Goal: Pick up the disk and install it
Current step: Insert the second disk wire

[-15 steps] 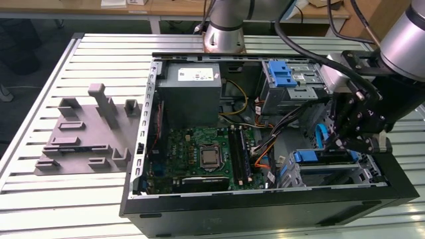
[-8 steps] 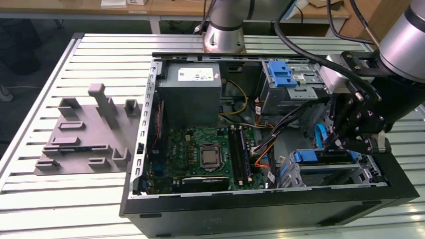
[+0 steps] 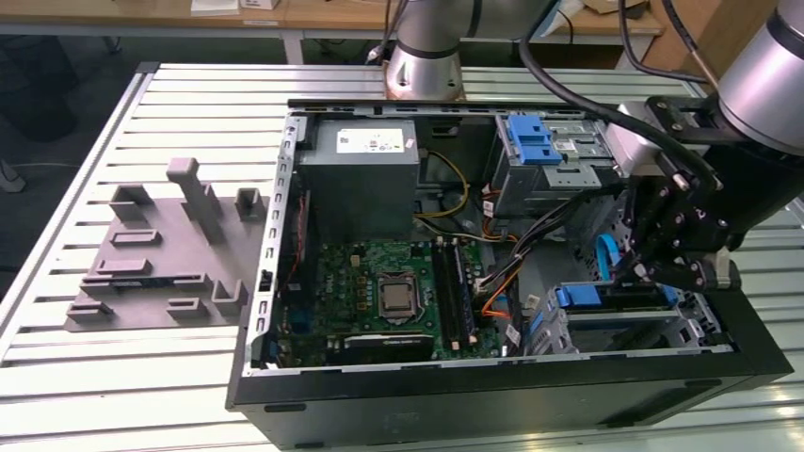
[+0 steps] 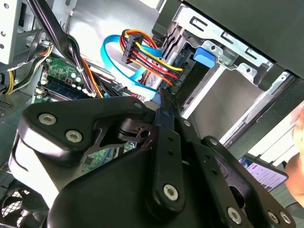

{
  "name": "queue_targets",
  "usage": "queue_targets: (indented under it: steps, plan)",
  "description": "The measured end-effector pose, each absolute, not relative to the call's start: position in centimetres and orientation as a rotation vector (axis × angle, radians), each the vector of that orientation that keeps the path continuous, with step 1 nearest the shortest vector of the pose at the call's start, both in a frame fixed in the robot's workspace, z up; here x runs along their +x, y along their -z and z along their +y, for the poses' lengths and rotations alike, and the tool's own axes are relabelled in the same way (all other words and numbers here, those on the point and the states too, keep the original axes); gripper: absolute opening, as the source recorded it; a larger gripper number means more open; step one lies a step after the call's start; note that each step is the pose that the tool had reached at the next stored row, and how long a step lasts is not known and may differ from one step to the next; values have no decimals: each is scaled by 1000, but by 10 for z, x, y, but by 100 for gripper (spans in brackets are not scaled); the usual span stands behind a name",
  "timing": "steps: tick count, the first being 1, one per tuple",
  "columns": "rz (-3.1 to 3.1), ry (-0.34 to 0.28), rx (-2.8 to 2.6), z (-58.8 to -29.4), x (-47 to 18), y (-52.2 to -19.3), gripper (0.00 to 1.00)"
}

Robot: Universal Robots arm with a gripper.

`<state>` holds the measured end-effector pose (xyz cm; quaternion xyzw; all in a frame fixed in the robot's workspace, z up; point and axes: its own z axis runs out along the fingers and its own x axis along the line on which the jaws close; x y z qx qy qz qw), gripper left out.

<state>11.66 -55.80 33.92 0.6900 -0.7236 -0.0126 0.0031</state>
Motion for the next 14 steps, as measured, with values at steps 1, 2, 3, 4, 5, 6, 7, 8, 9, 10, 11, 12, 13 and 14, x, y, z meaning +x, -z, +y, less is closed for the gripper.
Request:
queue_targets:
  steps: [1,2,3,4,5,6,7,8,9,10,11,12,13,14]
  plan:
    - [-2269,40,2163,-558,117,-339,11]
    - [-2268,41,2163,-558,117,-340,11]
    - [-2268,41,2163,-558,117,-340,11]
    - [-2268,42,2162,-558,117,-341,11]
    - [-2268,42,2162,-558,117,-342,11]
    - [-2268,42,2162,-558,117,-342,11]
    - [-2268,42,2162,-558,117,-343,11]
    - [-2268,42,2162,-558,117,-343,11]
    - [-2268,42,2162,-558,117,-343,11]
    - [-2268,42,2163,-558,117,-343,11]
    - [-2268,42,2162,-558,117,-343,11]
    - [-2268,41,2162,-558,117,-343,11]
    - [-2268,41,2162,-558,117,-343,11]
    - [-2268,42,2162,-558,117,-343,11]
